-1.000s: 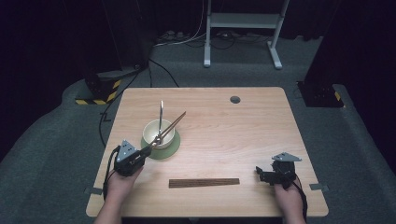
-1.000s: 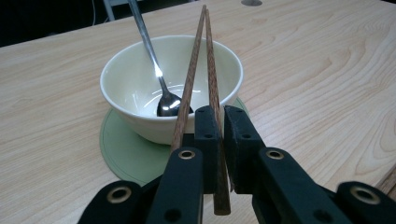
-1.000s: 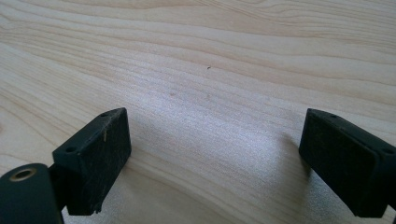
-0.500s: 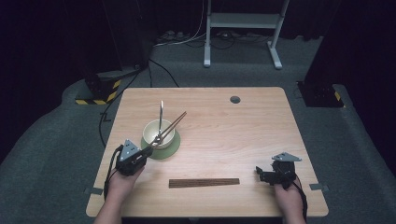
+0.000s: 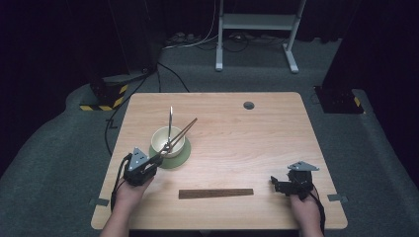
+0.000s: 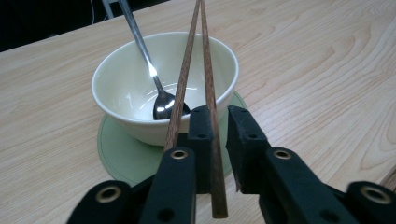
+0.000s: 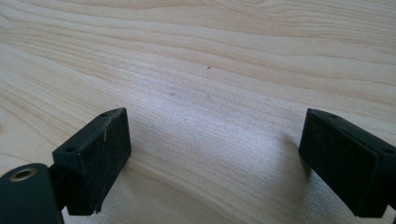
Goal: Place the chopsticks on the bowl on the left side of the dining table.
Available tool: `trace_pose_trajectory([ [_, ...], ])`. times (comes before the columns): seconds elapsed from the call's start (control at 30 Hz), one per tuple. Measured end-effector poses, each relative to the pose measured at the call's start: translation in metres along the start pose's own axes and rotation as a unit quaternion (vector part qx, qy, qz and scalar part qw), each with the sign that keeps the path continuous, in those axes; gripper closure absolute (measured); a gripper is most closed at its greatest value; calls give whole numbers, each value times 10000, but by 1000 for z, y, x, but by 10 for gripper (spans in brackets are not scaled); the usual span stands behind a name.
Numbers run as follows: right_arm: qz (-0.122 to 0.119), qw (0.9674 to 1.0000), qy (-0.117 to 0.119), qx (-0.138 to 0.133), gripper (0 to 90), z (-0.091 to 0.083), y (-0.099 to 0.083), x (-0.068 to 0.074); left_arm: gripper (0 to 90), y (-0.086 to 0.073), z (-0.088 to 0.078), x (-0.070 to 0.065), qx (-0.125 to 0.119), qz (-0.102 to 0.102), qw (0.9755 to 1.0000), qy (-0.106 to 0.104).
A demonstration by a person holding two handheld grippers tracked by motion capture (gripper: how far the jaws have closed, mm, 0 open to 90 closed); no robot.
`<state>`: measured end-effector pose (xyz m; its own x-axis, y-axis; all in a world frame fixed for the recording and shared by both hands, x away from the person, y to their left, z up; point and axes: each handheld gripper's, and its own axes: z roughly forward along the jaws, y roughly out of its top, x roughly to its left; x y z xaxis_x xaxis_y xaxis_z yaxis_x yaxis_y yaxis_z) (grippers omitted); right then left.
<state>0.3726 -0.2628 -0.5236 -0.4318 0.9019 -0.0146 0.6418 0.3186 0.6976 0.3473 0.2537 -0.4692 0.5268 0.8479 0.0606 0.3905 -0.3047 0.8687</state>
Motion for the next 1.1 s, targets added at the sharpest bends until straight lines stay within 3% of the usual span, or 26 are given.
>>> trace_pose_trajectory([
  [0.13,0,10000,-9,-11,88,0,0,0,709,2,-8,-1,-220,-27,9998,14],
  [0.27,-1,10000,9,11,88,0,0,0,548,1,-13,5,-312,-206,9991,175],
  [0.43,0,10000,8,12,88,0,0,0,389,-8,-15,10,-220,-344,9988,277],
  [0.63,-2,10000,8,12,88,0,0,0,272,-23,-11,7,-51,-334,9989,317],
  [0.67,-2,10000,8,12,88,0,0,0,269,-24,-9,5,-48,-449,9985,302],
  [0.73,-2,10000,7,12,88,0,0,0,270,-25,-7,6,3,-306,9991,308],
  [0.77,-1,10000,6,13,88,0,0,0,278,-25,-4,4,-52,-428,9987,272],
  [0.9,44,10000,1,-4,88,0,0,0,363,-24,0,2,-55,-464,9986,234],
  [0.97,42,10000,0,-3,88,0,0,0,408,-23,2,1,-72,-432,9987,272],
  [1.0,39,10000,1,-3,88,0,0,0,423,-23,1,3,34,-185,9994,298],
  [1.1,39,10000,1,-3,88,0,0,0,488,-23,0,1,0,-129,9994,333],
])
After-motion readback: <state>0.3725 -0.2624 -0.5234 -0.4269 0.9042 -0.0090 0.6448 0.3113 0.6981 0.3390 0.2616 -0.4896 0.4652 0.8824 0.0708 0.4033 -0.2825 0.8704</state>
